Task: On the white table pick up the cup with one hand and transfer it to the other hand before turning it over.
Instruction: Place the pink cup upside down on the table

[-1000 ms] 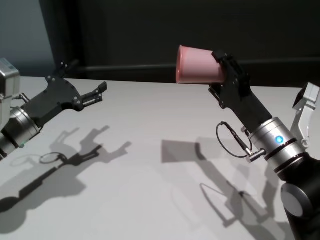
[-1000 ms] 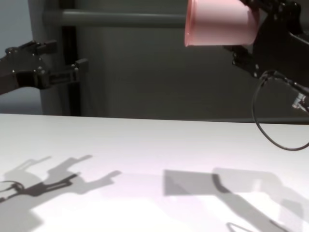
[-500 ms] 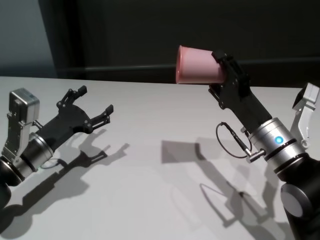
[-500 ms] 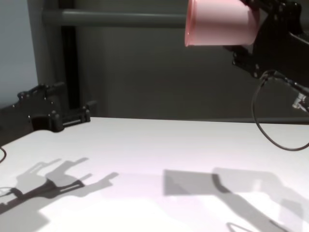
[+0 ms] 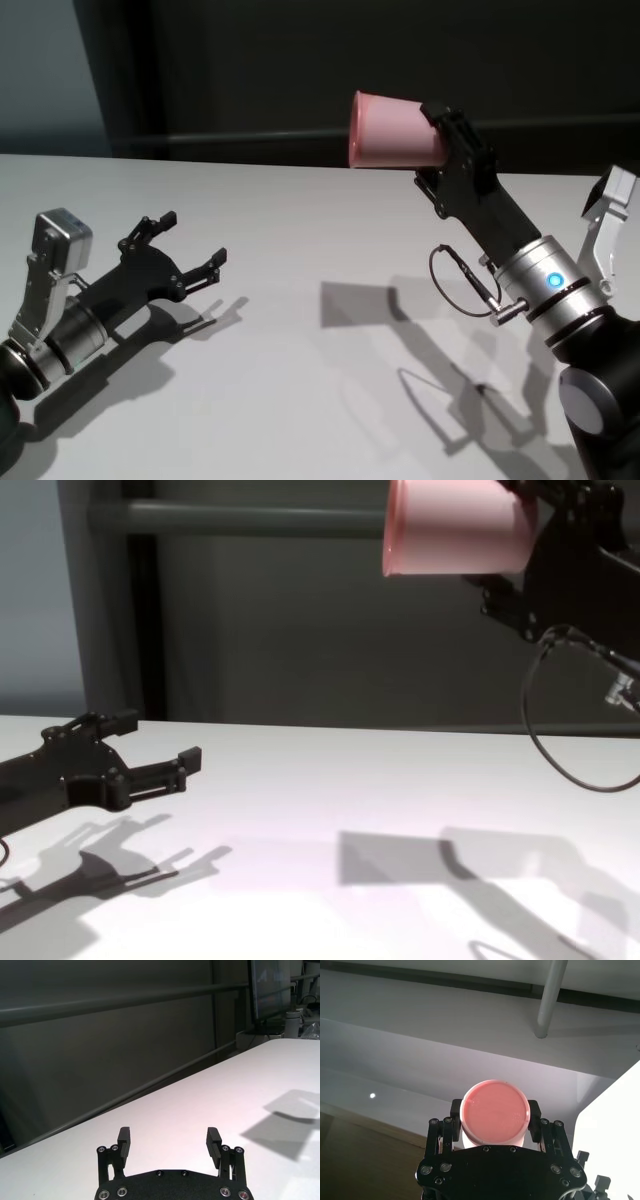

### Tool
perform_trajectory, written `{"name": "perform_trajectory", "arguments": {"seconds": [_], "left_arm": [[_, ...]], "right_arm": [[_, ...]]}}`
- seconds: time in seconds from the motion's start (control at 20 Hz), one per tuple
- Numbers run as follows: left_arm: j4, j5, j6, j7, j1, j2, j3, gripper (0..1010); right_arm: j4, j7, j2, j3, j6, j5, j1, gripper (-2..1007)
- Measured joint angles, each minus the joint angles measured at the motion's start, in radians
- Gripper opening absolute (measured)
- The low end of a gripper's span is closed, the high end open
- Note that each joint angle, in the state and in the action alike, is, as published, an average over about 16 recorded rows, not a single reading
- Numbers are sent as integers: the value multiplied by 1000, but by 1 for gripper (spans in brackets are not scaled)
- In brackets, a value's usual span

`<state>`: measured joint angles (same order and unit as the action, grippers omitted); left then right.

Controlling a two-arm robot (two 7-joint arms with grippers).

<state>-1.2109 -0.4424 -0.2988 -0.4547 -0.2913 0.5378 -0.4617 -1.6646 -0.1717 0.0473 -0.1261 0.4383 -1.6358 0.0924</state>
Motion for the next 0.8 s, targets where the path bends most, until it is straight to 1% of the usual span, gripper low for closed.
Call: {"name": "perform_trajectory", "arguments": {"seconds": [0.3,0.8], "left_arm": [[6,0,2,-4,2,-1,0,1001],[0,-1,3,0,-1,2,0,1001]], "right_arm": [[0,0,0,0,0,0,0,752],[0,1,1,0,-2,0,-1,752]]}}
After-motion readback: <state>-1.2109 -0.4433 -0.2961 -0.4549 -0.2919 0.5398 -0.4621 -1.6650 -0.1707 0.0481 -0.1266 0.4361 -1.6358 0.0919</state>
